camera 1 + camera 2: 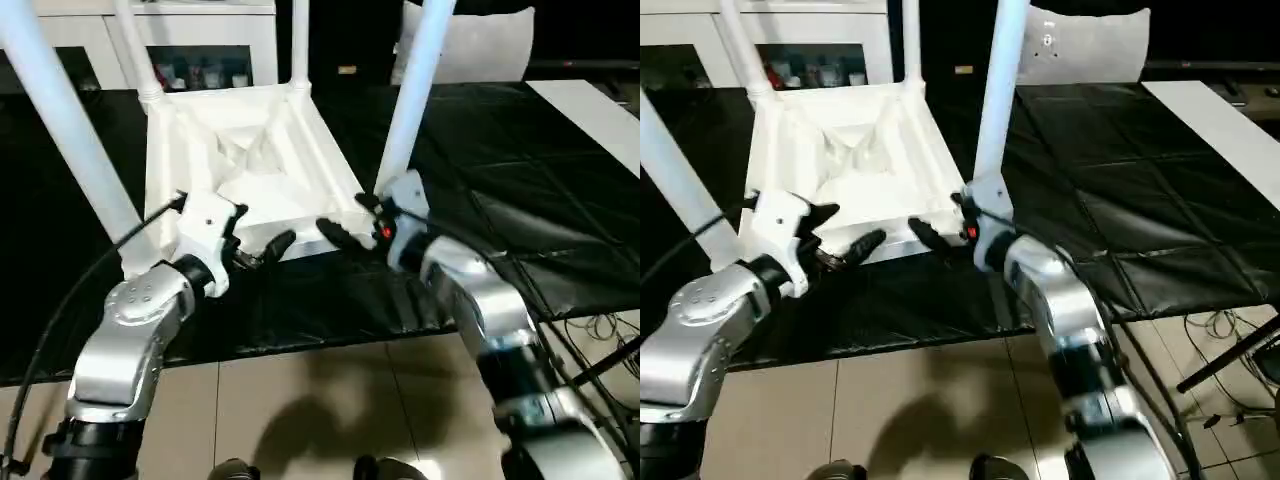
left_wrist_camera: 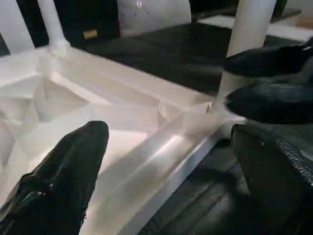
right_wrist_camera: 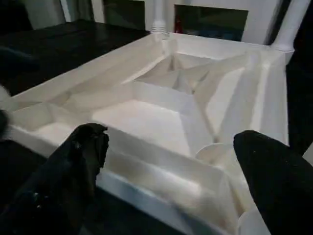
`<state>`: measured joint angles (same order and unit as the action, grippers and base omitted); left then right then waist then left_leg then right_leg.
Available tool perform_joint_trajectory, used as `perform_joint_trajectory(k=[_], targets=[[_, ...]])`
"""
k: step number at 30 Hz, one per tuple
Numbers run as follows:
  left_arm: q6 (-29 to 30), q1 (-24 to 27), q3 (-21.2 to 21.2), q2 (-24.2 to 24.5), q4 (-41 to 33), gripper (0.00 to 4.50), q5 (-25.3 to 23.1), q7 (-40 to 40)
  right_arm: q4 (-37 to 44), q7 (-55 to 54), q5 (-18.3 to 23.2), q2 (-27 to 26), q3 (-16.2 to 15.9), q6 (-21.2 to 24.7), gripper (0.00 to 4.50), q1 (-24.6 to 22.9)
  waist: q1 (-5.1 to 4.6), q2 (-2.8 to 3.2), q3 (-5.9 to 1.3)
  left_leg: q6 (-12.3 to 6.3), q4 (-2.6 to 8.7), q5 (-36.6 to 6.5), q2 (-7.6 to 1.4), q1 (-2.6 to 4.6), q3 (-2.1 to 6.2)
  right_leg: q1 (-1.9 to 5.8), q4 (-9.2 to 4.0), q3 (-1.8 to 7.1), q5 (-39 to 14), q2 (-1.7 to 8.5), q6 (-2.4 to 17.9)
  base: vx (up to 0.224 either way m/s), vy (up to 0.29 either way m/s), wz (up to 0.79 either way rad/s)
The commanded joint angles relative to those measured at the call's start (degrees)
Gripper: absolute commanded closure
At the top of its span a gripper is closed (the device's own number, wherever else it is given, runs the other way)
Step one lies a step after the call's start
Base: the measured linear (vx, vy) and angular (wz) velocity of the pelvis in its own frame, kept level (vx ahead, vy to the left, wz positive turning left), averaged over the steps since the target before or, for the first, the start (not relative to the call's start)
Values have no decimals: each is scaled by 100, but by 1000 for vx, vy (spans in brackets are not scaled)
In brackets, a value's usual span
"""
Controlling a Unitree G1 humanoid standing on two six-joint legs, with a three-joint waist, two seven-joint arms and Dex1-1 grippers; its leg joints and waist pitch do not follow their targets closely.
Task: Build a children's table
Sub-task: Rotate table base
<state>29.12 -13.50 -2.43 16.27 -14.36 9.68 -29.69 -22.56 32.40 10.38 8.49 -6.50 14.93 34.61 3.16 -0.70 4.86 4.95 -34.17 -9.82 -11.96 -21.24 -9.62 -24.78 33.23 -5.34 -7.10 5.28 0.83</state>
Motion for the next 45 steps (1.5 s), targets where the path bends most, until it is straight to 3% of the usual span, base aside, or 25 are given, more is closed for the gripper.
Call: perform_joint_trajectory(k=[1,3,6,7,9,10,15,18,20,23,25,28,30,35,36,38,45], targets=[[225,138,-96,24,-317,8,133,-95,-271,-140,-84,14,131,-98,0,219,9,25,-485,-110,417,-1583,-58,33,-18,345,-339,226,-2030,200,883,0,0,0],[278,188,-118,50,-412,8,158,-117,-355,-208,-105,12,156,-116,0,285,16,29,-496,-118,406,-1488,-58,28,-24,351,-307,235,-1886,202,946,0,0,0],[506,371,-210,175,-823,8,587,-236,-810,-479,-166,31,323,-234,0,546,30,30,-485,-118,394,-1462,-50,30,-38,333,-287,241,-1889,197,1010,0,0,0],[576,413,-218,258,-935,8,691,-304,-977,-621,-212,66,378,-281,0,626,24,-20,-451,-126,395,-1590,-42,49,-59,304,-332,240,-2081,172,951,0,0,0],[689,444,-229,381,-1067,8,785,-413,-1188,-823,-256,126,468,-326,0,727,36,9,-449,-102,392,-1660,-35,60,-49,300,-323,237,-2224,175,912,0,0,0],[845,438,-230,473,-1186,8,844,-492,-1337,-965,-258,176,552,-364,0,800,31,18,-440,-59,397,-1779,-34,67,-37,295,-336,223,-2436,171,787,0,0,0],[1333,495,-265,692,-1577,8,1221,-776,-1683,-1273,-290,338,722,-466,0,963,22,9,-411,28,385,-1974,-26,95,-32,260,-360,211,-2721,160,609,0,0,0],[1495,692,-351,899,-1780,8,1601,-905,-2024,-1378,-332,435,824,-629,0,1105,-17,-52,-392,6,388,-2014,-5,28,-19,272,-377,196,-2963,168,460,0,0,0],[1509,725,-383,949,-1788,8,1629,-930,-2121,-1389,-329,458,846,-675,0,1147,-15,-34,-399,-11,370,-2011,3,56,-29,246,-388,199,-3001,154,422,0,0,0],[1530,840,-574,1145,-1733,8,1669,-1077,-2430,-1485,-346,600,931,-826,0,1282,-29,-39,-393,-19,371,-2041,5,46,-17,252,-391,181,-3071,153,386,0,0,0],[1558,894,-683,1248,-1723,8,1739,-1186,-2567,-1546,-351,678,989,-892,0,1342,-14,-32,-384,-23,364,-2054,6,78,-30,222,-406,187,-3064,136,377,0,0,0],[1515,990,-939,1550,-1570,8,1868,-1347,-2920,-1659,-373,895,1121,-1072,0,1447,-4,-10,-398,-7,369,-2019,0,63,-25,240,-351,193,-2791,131,508,0,0,0],[1466,1004,-1012,1633,-1459,8,1862,-1364,-2934,-1605,-383,941,1127,-1097,0,1412,-13,-26,-401,-19,368,-1988,13,34,-31,268,-335,194,-2688,120,525,0,0,0],[1187,895,-1048,1826,-886,8,1674,-1460,-2777,-1311,-384,973,1044,-1144,0,1124,-55,-36,-417,-80,368,-1854,18,-9,-20,305,-337,194,-2698,145,517,0,0,0],[1131,843,-1022,1840,-772,8,1639,-1471,-2726,-1283,-391,960,1019,-1146,0,1053,-72,-30,-418,-96,360,-1868,22,14,-31,280,-350,195,-2681,132,551,0,0,0],[980,711,-920,1922,-463,8,1484,-1459,-2613,-1195,-332,908,1011,-1074,0,906,-79,-1,-435,-104,368,-1796,15,0,-17,310,-316,201,-2548,142,621,0,0,0],[748,319,-852,1990,208,8,1321,-1408,-2171,-1005,-315,749,888,-992,0,471,-87,-23,-433,-88,380,-1834,-3,36,-22,307,-316,207,-2484,149,774,0,0,0]])
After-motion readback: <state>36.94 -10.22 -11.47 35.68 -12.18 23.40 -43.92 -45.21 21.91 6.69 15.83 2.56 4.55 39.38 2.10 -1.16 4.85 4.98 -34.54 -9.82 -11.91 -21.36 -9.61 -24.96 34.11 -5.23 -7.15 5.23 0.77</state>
